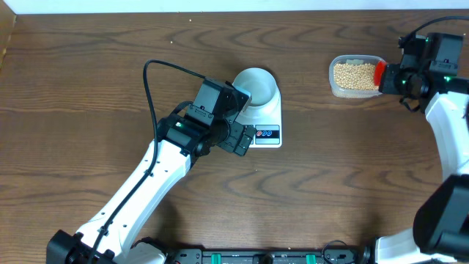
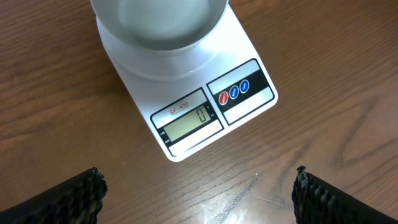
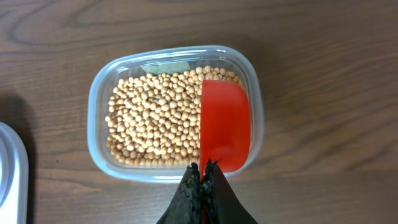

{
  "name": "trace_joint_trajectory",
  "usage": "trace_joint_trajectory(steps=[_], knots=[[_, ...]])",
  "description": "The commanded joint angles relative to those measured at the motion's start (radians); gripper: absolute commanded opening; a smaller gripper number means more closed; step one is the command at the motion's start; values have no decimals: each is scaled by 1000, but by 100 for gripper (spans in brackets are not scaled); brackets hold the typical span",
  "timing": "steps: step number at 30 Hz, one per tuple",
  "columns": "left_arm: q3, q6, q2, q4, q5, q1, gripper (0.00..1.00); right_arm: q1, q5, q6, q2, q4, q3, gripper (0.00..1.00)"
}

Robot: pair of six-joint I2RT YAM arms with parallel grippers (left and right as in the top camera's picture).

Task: Scoop item into bowl and weigh 50g on scale
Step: 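Dip the red scoop into the soybean tub with the right gripper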

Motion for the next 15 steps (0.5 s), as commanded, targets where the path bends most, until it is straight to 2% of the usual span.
trace_joint_trajectory(steps=[1,10,15], knots=[[1,6,-9,0,9,5,98,-19,-113,26,51,20,23,1],[1,7,-9,0,9,5,98,-26,-265,64,171,39,23,1],[1,7,-9,0,9,5,98,-29,-345,131,211,56,23,1]])
